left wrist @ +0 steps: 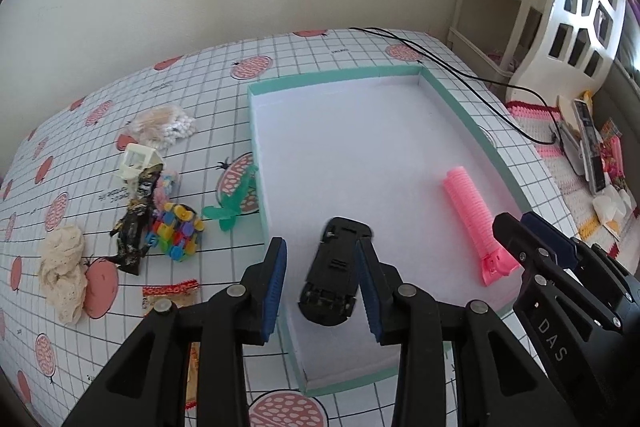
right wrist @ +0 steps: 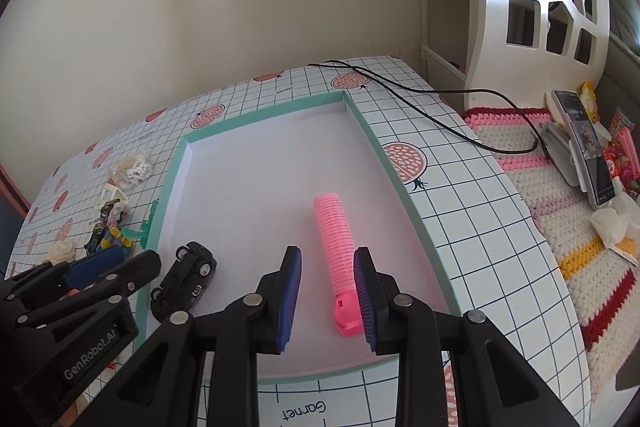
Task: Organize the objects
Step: 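Open the right tool releasing the roller while the left tool releases the car in the tray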
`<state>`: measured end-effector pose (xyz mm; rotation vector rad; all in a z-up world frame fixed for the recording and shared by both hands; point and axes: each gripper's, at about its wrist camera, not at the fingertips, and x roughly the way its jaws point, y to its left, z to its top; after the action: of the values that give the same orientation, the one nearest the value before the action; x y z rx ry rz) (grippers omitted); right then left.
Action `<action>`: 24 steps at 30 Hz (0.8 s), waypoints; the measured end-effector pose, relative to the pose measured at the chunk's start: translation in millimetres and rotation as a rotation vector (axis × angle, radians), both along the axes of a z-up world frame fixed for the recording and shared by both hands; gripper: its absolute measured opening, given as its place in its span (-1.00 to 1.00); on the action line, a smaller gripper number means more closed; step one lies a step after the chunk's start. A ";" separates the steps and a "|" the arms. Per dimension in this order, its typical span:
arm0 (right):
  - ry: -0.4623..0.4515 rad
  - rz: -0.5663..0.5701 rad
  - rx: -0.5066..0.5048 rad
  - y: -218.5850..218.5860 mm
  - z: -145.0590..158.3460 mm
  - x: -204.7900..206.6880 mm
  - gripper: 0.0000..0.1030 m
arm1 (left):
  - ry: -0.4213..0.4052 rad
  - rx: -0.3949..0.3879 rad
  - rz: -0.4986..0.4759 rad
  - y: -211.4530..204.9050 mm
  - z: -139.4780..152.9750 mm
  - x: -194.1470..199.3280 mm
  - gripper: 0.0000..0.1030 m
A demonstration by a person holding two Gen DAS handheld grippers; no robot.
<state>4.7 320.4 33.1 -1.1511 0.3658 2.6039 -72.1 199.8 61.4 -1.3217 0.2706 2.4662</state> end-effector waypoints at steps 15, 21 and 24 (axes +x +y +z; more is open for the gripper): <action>-0.020 0.019 0.032 -7.8 -4.9 -4.8 0.54 | 0.016 -0.055 0.309 -49.5 -11.0 -8.1 0.49; -0.015 0.027 0.037 -10.5 -5.7 -5.7 0.81 | 0.045 -0.045 0.381 -67.7 -10.4 -10.9 0.83; -0.011 0.036 0.038 -12.2 -6.0 -6.2 0.97 | 0.043 -0.031 0.392 -71.6 -12.5 -9.9 0.98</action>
<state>-1.4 308.2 27.1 -1.1695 0.2947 2.6223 -81.9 128.2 49.0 -1.4509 0.0618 2.8227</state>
